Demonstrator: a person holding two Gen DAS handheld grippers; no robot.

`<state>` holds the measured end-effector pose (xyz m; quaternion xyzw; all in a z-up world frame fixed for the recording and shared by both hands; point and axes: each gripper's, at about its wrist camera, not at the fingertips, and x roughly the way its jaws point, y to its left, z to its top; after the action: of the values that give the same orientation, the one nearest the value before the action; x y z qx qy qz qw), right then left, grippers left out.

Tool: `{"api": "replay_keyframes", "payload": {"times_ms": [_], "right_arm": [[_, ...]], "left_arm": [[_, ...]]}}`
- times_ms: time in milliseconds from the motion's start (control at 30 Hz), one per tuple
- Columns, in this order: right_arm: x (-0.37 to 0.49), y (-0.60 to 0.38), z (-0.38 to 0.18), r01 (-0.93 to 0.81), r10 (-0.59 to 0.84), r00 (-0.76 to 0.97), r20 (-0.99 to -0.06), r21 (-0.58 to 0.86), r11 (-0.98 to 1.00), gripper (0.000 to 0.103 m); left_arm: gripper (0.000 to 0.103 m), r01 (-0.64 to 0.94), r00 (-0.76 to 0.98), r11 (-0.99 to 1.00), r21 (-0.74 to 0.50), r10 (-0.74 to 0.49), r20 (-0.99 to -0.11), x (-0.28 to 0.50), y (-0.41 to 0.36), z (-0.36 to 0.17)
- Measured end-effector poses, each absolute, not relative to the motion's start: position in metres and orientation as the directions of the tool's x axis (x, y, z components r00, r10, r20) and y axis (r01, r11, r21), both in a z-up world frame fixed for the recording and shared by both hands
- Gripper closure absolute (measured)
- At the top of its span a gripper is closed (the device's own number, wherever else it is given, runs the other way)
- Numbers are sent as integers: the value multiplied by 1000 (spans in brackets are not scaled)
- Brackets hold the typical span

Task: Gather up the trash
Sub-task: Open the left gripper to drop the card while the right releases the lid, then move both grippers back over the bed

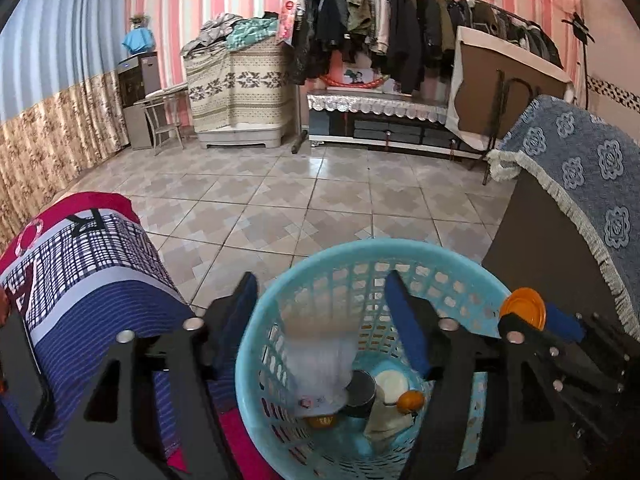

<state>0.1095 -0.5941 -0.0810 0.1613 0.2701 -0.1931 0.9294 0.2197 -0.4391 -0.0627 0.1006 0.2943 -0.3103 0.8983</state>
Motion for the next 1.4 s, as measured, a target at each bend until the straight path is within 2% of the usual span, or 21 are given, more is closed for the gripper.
{"api": "replay_keyframes", "payload": {"times_ms": [267,533,600,633,667,767,1067,1400], "right_arm": [[121,-578,-80,416,-257,782,-568,169,894,63],[133,-564,-77,412,-264,788,-556,158,897,62],[134,-560,-75,409,-267,797,-542,158,899,57],[133,-559,-73,411,-275,799,-534,152,899,44],[132,-557,-71,414,-284,802,-526,146,899,36],[128,-556,-66,414,-293,814,-502,148,898,29],[124,-541,-56,408,-304,823,-479,128,904,12],[128,-513,-55,360,-273,833,-481,97,928,8]], "left_arm": [[17,550,696,835,31,-437,-569,224,-403,-56],[12,456,743,889,39,-357,-566,223,-340,-51],[11,443,743,896,28,-349,-570,222,-328,-50],[11,435,743,900,21,-346,-573,221,-321,-50],[11,428,745,904,17,-342,-572,220,-315,-49],[11,409,756,912,24,-324,-569,216,-298,-47],[10,358,780,933,37,-277,-561,202,-252,-44],[9,279,794,960,30,-213,-569,188,-195,-57]]}}
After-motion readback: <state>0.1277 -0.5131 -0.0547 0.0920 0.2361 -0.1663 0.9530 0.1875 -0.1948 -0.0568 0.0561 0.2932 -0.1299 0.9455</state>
